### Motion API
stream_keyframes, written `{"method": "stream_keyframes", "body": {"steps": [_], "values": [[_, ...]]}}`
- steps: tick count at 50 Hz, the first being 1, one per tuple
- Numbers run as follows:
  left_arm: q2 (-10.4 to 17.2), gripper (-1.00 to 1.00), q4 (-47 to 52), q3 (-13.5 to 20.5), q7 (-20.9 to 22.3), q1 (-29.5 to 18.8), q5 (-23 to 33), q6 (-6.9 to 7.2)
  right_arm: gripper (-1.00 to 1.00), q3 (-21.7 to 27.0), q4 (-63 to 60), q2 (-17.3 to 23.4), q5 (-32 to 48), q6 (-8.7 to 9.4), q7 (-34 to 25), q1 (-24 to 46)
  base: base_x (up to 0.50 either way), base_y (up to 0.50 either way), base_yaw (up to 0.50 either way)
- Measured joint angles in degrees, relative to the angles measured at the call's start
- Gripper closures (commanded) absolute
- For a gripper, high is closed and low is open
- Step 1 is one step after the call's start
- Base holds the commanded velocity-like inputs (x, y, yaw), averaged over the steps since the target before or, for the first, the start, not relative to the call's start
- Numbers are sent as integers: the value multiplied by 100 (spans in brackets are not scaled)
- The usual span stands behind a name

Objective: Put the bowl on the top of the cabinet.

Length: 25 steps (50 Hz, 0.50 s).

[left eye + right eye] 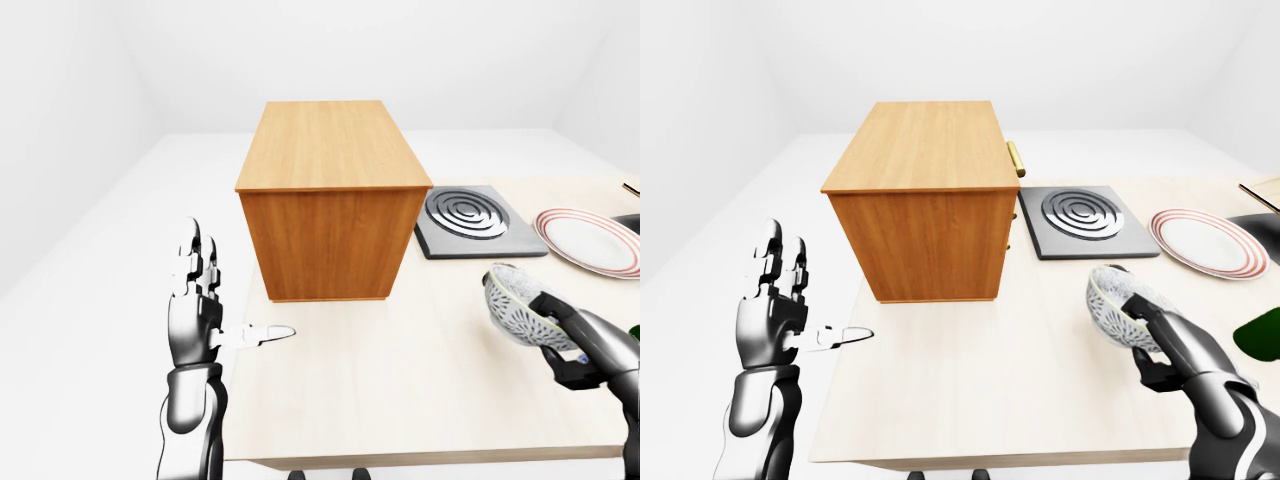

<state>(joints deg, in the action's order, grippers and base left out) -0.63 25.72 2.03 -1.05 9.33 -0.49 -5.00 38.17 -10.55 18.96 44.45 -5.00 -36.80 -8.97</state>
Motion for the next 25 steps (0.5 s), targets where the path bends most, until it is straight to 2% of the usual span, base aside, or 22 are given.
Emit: {"method": "stream_keyframes", "body": {"steps": [2, 5, 13, 20, 25], "values": [[0, -100, 1, -1, 4, 2, -1, 0, 100, 125, -251, 139, -144, 0, -267, 146, 0, 0, 0], [0, -100, -6, -3, 9, 1, -3, 0, 100, 280, -587, 385, -348, -1, -322, 390, 0, 0, 0], [2, -100, -40, -6, 18, -9, -8, 0, 100, 374, -947, 1119, -685, 203, -321, 1112, 0, 0, 0], [2, -100, -57, -10, 18, -16, -9, 0, 100, -103, -305, 2016, -844, 529, -320, 2160, 0, 0, 0], [2, -100, -68, -9, 14, -24, -10, 0, 100, -764, 761, 2621, -867, 590, -320, 3294, 0, 0, 0]]}}
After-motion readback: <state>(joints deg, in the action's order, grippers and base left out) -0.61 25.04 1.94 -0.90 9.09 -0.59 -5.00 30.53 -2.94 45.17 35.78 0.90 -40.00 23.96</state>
